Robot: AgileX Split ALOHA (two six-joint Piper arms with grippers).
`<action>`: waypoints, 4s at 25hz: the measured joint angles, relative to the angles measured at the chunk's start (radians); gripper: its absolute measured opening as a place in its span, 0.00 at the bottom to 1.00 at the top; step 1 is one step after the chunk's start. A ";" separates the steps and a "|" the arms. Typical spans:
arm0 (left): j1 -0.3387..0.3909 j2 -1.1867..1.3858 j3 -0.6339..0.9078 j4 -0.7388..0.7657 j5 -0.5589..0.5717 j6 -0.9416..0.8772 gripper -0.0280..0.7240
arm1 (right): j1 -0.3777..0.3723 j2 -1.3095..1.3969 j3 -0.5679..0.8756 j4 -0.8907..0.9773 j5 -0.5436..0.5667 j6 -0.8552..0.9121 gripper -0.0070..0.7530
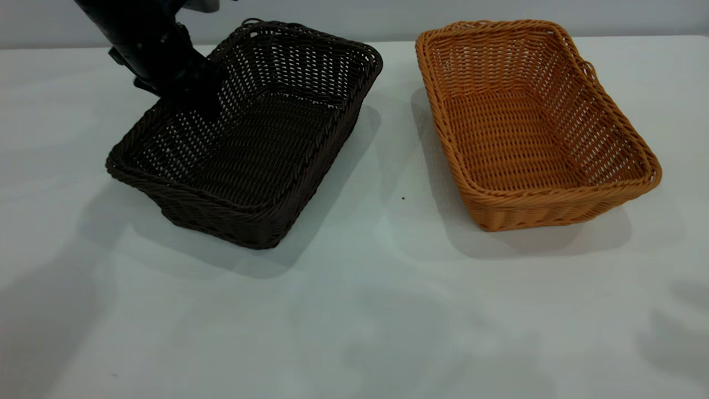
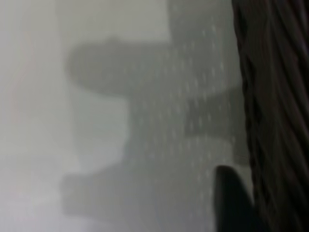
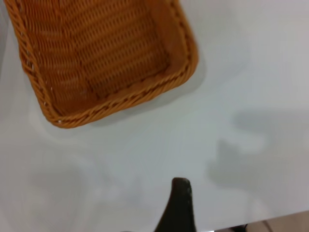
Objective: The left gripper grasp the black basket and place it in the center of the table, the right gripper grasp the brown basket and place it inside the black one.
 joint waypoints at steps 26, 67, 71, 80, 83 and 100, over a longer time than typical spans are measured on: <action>-0.001 -0.066 -0.020 0.004 -0.091 0.104 0.15 | 0.001 0.880 -0.209 0.866 -0.135 -0.382 0.72; -0.024 -0.087 -0.023 -0.098 0.135 0.499 0.15 | -0.185 1.125 -0.643 1.013 -0.019 -0.510 0.10; -0.072 -0.087 -0.023 -0.228 0.199 0.774 0.15 | -0.216 1.125 -0.703 0.924 0.076 -0.516 0.10; -0.221 -0.084 -0.023 -0.311 0.204 1.075 0.15 | -0.219 1.125 -0.725 0.845 0.117 -0.528 0.10; -0.255 -0.075 -0.023 -0.309 0.191 1.087 0.15 | -0.219 1.125 -0.730 0.849 0.119 -0.538 0.10; -0.269 -0.064 -0.025 -0.314 0.175 1.070 0.49 | -0.219 1.125 -0.736 0.856 0.124 -0.554 0.10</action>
